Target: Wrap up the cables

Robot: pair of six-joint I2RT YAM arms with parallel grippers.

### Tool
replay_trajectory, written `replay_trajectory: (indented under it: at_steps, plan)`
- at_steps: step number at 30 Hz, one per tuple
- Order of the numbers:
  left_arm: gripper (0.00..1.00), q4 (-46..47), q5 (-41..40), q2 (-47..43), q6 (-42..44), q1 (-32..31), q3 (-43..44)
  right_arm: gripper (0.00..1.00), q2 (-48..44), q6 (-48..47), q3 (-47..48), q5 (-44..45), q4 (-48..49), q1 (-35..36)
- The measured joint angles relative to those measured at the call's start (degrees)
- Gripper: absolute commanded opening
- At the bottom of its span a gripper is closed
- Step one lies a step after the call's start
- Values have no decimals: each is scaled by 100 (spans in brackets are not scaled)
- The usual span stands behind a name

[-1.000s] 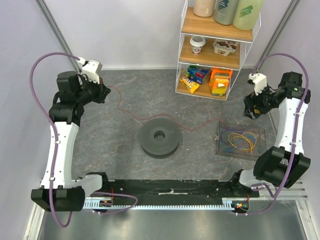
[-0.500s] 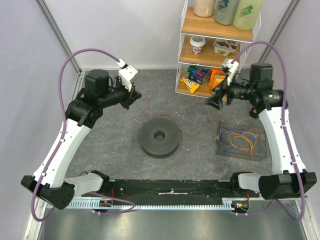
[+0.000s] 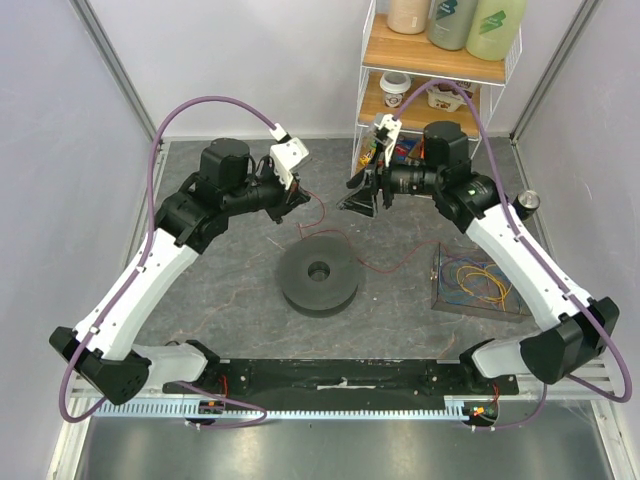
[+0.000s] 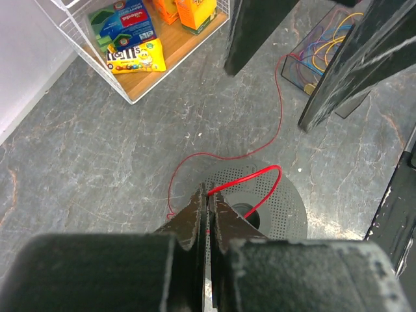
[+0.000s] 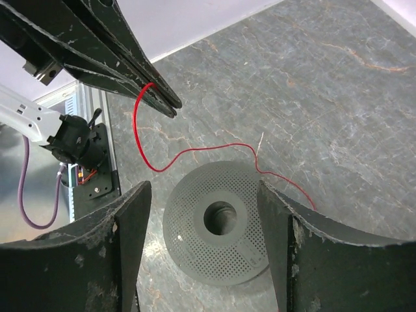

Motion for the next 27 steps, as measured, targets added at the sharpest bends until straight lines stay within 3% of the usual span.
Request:
replay_trajectory:
  at_steps: [11, 16, 19, 22, 23, 24, 27]
  plan:
    - [2, 111, -44, 2, -4, -37, -2, 72, 223, -46, 2, 7, 142, 595]
    - [2, 151, -33, 0, -39, -37, -59, 48, 361, -195, 2, 87, 149, 728]
    - [2, 155, 15, -26, -87, -37, -149, 29, 428, -258, 2, 212, 144, 734]
    - [2, 149, 118, -74, -162, -37, -256, 0, 442, -289, 11, 317, 146, 732]
    - [2, 142, 155, -87, -188, -37, -273, 0, 442, -313, 13, 337, 155, 732]
    - [6, 146, 181, -103, -210, -37, -291, 0, 442, -334, 20, 352, 160, 734]
    - [31, 149, 389, -205, -304, -31, -378, 0, 437, -387, 22, 369, 179, 734]
